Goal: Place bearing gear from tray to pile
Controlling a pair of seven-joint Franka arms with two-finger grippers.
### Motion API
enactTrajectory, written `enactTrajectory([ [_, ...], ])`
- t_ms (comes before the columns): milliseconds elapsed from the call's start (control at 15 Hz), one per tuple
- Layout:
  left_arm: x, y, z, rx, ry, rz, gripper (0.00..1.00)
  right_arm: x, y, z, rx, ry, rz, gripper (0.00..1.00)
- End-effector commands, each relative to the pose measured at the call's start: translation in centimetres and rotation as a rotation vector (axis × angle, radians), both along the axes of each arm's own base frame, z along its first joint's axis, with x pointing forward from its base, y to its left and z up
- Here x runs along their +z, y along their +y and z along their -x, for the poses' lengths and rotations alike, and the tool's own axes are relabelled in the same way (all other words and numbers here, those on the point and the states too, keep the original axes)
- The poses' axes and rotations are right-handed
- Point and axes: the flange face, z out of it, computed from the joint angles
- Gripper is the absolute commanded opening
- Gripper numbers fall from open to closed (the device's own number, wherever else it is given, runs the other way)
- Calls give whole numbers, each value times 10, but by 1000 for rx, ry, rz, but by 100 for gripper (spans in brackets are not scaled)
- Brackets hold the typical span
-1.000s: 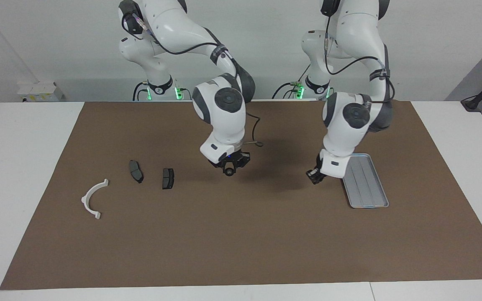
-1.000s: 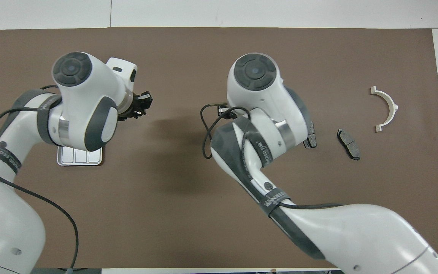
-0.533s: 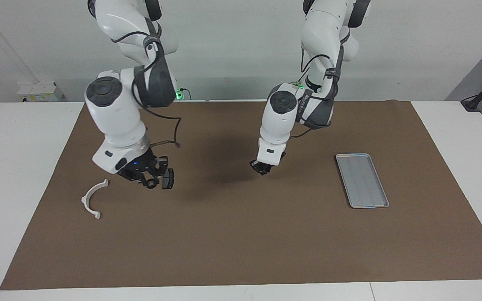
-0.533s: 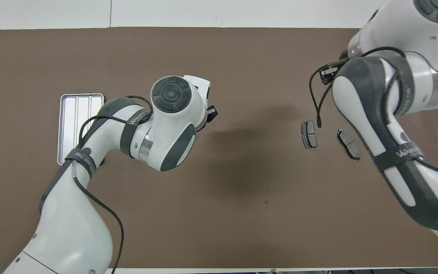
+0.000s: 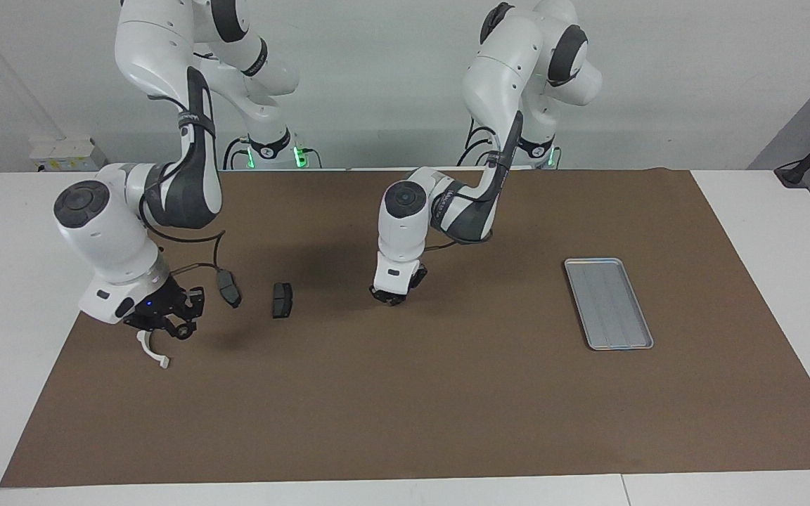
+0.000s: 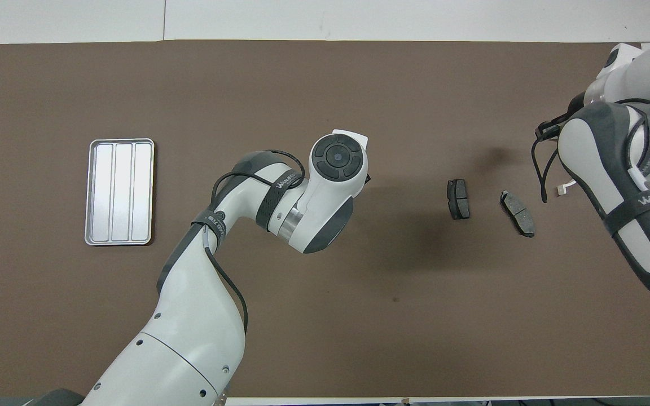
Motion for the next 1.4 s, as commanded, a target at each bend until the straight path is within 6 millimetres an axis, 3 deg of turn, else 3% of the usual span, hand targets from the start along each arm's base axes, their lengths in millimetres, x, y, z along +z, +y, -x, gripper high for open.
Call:
enactTrajectory([
  [0,3,-1,-3,15,-4,-3,0,-14,3,16,12,-6,-10,0],
  [533,-7,1,4,9,7,-21,0,-52,1,18,15,-12,-9,0],
  [667,-6,3,3,13,14,-26,23,-62,0,17,13,-11,-10,0],
  [733,-6,3,3,18,14,-27,50,-66,0,16,13,-15,-9,0],
  [800,-2,6,0,24,12,-29,95,-72,1,17,13,-12,-10,0],
  [933,4,15,-6,43,25,-46,100,-81,2,16,13,-15,-10,0],
  [1000,16,20,-10,51,16,-40,100,-84,2,15,13,-17,-10,0],
  [1067,40,29,-14,62,-1,-28,100,-85,1,14,11,-21,-9,0],
  [1333,124,114,-45,167,-3,-17,100,-91,0,15,7,-15,-10,0],
])
